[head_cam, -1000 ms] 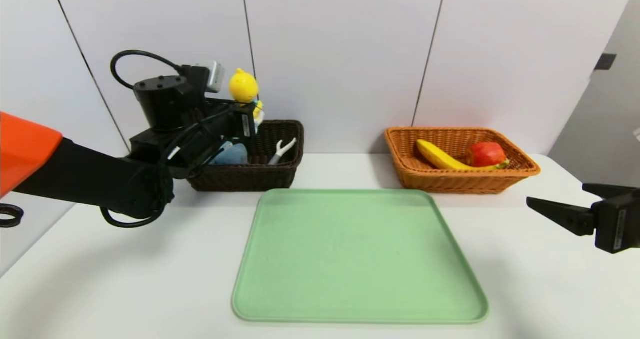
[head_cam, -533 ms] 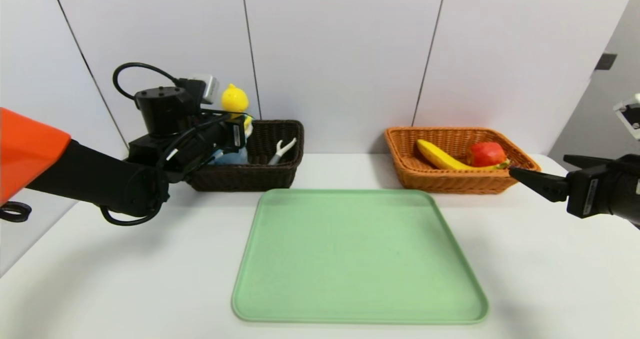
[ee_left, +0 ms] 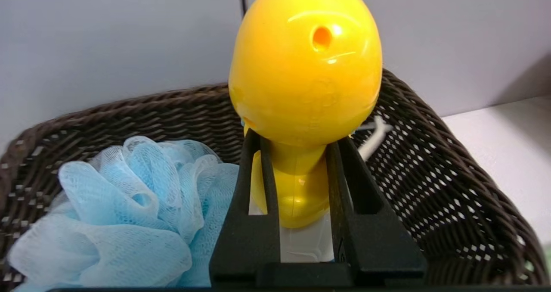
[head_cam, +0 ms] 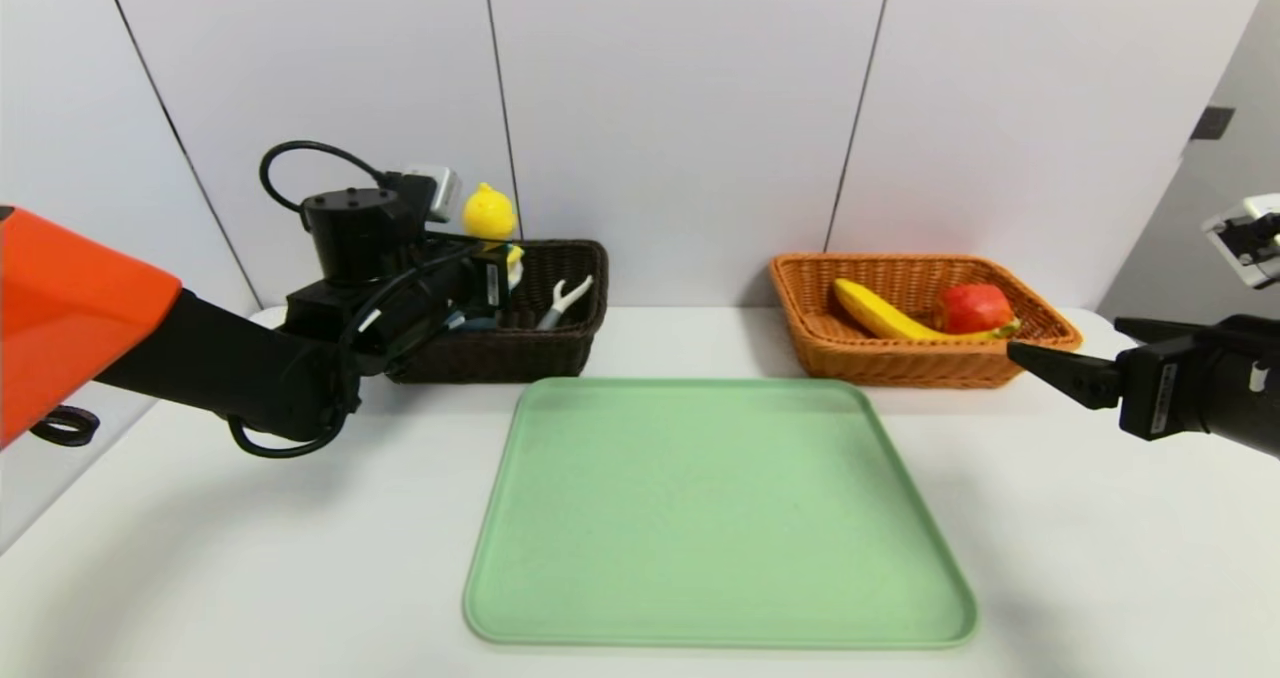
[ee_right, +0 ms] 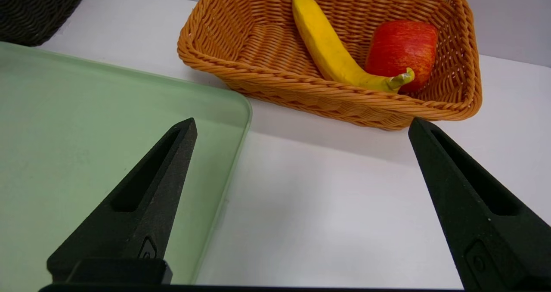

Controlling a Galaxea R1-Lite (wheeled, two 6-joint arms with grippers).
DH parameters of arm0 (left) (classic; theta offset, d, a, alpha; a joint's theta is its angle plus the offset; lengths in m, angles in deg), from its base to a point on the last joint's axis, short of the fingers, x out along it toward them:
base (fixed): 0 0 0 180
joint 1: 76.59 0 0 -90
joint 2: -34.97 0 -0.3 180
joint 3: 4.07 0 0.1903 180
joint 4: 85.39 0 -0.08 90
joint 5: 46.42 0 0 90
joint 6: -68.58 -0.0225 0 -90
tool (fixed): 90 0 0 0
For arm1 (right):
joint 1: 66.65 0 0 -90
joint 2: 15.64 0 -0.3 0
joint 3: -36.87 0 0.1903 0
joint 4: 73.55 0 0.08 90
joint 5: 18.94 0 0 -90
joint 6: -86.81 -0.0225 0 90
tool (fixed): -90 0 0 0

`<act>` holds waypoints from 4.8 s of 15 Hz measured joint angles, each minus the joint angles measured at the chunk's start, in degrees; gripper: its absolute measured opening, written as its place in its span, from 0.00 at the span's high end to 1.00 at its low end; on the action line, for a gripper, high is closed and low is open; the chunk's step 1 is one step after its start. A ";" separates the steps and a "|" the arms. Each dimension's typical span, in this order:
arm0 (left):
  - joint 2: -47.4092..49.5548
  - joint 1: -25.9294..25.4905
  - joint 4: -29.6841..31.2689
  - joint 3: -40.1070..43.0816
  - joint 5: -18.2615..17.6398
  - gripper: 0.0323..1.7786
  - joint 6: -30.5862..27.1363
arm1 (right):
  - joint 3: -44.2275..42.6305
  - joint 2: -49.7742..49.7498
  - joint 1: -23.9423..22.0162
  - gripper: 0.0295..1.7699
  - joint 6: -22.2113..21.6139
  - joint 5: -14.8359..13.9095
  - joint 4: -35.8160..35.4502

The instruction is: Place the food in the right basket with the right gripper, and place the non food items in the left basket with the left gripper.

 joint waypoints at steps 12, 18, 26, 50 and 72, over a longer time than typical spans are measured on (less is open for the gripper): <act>-0.76 -0.06 4.84 -3.69 0.66 0.21 0.26 | 0.77 0.41 -0.04 0.04 -0.10 0.00 0.02; 11.76 -8.77 -5.94 -5.29 3.16 0.12 -1.40 | -2.54 -1.66 -0.09 0.04 -0.02 -0.85 0.82; 45.64 -16.59 -25.37 17.58 11.76 0.07 -6.31 | -5.17 -20.61 -1.60 0.04 0.45 -0.72 18.27; 106.97 -18.10 -49.04 47.24 9.62 0.05 -3.33 | 3.38 -73.18 -3.86 0.04 0.28 5.46 51.94; 114.52 -18.13 -31.71 57.11 9.58 0.05 -9.90 | 23.72 -73.39 -3.89 0.04 9.11 0.11 17.34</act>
